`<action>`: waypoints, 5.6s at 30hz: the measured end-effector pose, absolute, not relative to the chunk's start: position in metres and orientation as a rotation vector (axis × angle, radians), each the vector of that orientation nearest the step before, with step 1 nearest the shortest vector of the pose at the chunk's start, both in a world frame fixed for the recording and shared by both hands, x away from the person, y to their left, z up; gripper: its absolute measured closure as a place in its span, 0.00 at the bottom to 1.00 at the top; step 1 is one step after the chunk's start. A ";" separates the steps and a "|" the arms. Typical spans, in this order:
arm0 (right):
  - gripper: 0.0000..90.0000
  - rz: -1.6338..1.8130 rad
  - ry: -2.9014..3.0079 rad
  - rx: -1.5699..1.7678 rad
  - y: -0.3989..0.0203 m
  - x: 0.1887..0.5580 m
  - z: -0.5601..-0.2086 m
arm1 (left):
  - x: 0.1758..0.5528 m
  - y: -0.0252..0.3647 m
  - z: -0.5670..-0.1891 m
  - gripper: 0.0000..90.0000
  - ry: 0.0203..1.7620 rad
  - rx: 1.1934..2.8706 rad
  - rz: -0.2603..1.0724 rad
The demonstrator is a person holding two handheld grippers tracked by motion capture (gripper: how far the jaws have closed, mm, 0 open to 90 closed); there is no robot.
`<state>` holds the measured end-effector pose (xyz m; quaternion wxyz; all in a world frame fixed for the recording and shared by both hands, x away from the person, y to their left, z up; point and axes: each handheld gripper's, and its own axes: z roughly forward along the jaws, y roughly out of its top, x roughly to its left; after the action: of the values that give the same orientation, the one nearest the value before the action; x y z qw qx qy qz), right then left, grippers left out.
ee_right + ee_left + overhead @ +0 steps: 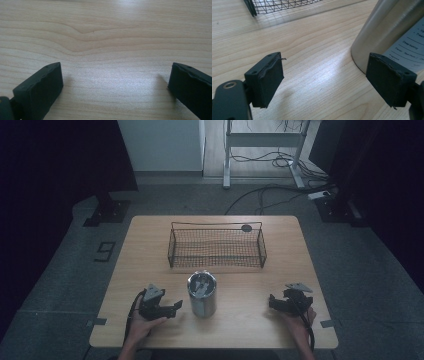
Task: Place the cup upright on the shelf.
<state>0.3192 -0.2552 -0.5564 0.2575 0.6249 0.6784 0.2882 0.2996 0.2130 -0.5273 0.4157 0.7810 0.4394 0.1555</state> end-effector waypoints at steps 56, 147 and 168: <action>0.00 0.781 1.830 1.703 -0.259 0.314 -0.556 | 0.288 0.203 -0.493 0.17 1.068 1.918 0.340; 0.00 0.782 1.832 1.699 -0.261 0.315 -0.556 | 0.303 0.125 -0.462 0.04 0.736 1.876 0.366; 0.00 0.784 1.836 1.697 -0.261 0.316 -0.556 | 0.313 0.134 -0.441 0.04 0.756 1.835 0.371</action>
<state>0.3155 -0.2608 -0.5564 0.2577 0.6258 0.6771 0.2890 0.3130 0.1345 -0.4411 0.5324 0.7693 0.3171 0.1555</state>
